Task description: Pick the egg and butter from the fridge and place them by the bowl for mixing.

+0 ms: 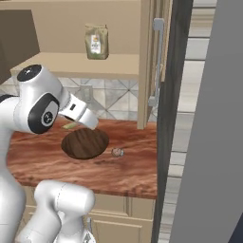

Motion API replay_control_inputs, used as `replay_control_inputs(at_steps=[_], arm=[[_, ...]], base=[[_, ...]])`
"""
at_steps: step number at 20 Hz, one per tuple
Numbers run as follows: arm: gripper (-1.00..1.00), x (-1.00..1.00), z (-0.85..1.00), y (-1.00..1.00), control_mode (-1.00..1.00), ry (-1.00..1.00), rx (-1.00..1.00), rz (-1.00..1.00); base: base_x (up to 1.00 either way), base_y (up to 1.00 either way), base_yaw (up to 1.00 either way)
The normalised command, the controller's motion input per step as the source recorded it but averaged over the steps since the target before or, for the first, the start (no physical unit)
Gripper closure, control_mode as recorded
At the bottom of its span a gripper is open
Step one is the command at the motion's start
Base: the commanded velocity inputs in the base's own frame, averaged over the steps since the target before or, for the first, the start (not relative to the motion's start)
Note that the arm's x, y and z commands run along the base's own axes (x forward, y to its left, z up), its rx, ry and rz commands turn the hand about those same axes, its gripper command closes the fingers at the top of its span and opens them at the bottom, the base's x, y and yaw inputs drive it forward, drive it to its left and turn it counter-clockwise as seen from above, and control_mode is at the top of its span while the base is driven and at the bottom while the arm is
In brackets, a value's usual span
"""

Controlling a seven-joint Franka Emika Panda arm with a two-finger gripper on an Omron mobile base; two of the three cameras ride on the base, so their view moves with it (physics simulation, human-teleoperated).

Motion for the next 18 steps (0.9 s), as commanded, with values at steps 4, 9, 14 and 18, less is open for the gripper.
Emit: replay_control_inputs(at_steps=[4, 9, 14, 18], arm=[[1.0, 0.0, -0.37, -0.11, -1.0, 0.17, 0.16, -0.13], [1.0, 0.0, -0.6, 0.04, -1.0, 0.02, 0.17, -0.17], [1.0, 0.1, -0.64, -0.02, -1.0, -0.04, 0.08, -0.12], [1.0, 0.26, -0.59, -0.01, -1.0, -0.08, 0.03, -0.12]], base=[[0.0, 0.0, 0.0], [0.0, 0.0, 0.0], [0.0, 0.0, 0.0], [0.0, 0.0, 0.0]])
